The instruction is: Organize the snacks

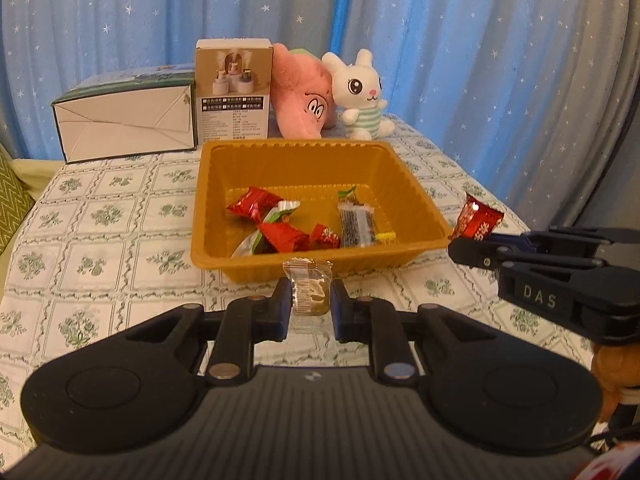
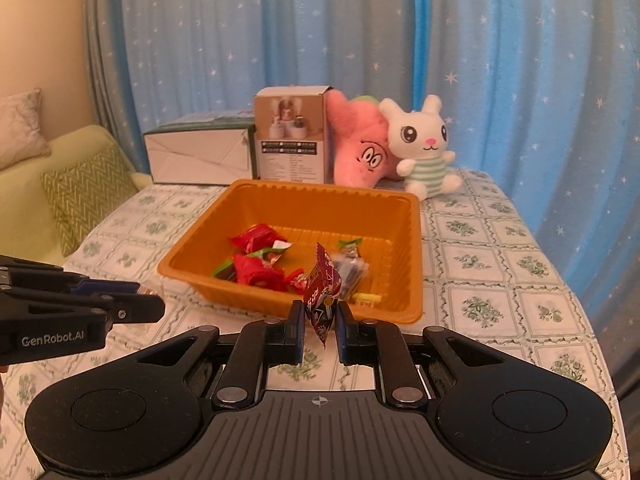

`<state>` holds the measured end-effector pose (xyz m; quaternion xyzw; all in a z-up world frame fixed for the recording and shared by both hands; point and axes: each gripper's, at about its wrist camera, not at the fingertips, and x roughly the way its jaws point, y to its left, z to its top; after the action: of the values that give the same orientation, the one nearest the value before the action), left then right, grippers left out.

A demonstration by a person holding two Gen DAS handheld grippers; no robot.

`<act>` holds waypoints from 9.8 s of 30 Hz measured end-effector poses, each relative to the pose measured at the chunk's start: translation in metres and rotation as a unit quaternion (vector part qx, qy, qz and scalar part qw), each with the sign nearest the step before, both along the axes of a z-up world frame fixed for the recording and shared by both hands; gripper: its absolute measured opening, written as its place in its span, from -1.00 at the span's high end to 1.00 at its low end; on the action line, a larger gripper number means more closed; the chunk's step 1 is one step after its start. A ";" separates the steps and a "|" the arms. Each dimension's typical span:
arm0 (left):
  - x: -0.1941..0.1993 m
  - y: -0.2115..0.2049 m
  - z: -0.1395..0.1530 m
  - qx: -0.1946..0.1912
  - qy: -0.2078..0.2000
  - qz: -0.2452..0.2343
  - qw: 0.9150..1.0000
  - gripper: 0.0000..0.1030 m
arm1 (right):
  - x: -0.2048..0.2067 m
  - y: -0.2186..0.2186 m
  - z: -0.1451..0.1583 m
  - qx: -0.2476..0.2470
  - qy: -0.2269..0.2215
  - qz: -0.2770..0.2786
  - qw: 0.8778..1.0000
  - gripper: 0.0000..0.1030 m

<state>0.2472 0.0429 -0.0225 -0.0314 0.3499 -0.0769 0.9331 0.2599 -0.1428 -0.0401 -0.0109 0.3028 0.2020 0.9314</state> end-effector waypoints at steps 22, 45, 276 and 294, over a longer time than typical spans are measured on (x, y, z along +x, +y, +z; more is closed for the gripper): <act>0.075 0.010 0.006 -0.002 -0.014 0.020 1.000 0.65 | 0.072 -0.007 0.002 0.020 0.006 -0.044 0.999 0.69; 0.129 0.033 -0.006 -0.011 -0.005 0.043 0.999 0.65 | 0.135 0.023 -0.017 0.040 0.047 -0.043 0.997 0.69; -0.299 -0.053 0.094 0.027 -0.031 0.100 0.994 -0.27 | -0.303 -0.078 0.107 0.051 0.026 -0.048 0.997 -0.22; -0.298 -0.055 0.091 0.021 -0.026 0.096 0.995 -0.27 | -0.303 -0.077 0.105 0.052 0.027 -0.050 0.997 -0.22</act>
<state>-0.0505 -0.0118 0.0689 -0.0429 0.3222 0.0200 0.9455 -0.0430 -0.2200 0.0652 0.0585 0.3173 0.1712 0.9309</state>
